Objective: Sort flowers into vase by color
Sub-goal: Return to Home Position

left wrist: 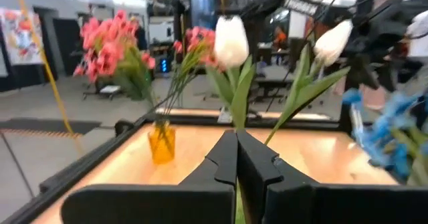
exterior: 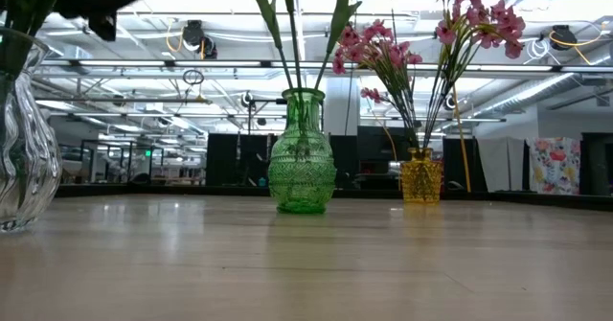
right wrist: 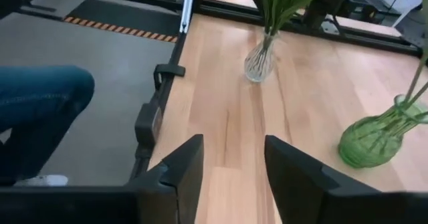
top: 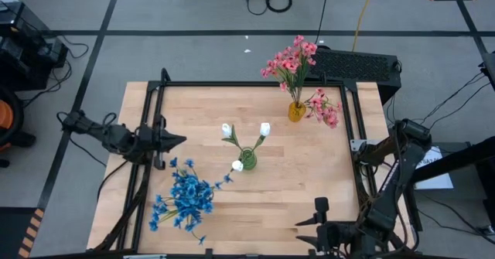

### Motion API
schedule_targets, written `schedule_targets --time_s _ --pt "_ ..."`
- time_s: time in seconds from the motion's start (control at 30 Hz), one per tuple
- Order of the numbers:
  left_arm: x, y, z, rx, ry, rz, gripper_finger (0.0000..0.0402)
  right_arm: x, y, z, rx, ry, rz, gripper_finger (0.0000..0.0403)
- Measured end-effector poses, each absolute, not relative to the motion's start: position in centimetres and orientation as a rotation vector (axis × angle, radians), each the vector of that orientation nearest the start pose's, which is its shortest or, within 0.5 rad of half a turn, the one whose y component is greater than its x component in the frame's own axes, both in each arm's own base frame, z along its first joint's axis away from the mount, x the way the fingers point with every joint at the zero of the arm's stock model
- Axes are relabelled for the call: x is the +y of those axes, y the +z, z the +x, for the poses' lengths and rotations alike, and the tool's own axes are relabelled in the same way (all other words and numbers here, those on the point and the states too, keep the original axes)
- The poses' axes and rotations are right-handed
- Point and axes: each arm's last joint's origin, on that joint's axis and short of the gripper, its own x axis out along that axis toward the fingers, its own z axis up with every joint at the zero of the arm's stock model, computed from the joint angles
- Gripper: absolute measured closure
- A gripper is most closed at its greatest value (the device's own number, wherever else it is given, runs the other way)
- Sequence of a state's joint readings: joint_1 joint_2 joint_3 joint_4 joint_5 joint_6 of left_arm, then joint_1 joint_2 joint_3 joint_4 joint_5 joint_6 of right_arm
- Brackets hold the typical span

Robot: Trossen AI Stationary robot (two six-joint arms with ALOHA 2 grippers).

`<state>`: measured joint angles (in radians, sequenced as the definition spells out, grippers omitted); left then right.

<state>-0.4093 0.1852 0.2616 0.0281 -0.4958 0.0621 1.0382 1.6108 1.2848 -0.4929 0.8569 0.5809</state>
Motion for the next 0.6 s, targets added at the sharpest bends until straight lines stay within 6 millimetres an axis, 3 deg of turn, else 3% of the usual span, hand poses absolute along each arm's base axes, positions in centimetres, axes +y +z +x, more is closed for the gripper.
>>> schedule_targets --time_s 0.37,0.6 --pt "-1.8 20.1 10.4 -0.081 0.069 -0.046 0.04 27.8 25.3 20.3 0.408 0.044 -0.074 0.0283" --pt "-1.3 17.8 10.8 -0.099 0.044 -0.042 0.04 27.0 24.7 21.3 0.408 0.051 -0.109 0.0285"
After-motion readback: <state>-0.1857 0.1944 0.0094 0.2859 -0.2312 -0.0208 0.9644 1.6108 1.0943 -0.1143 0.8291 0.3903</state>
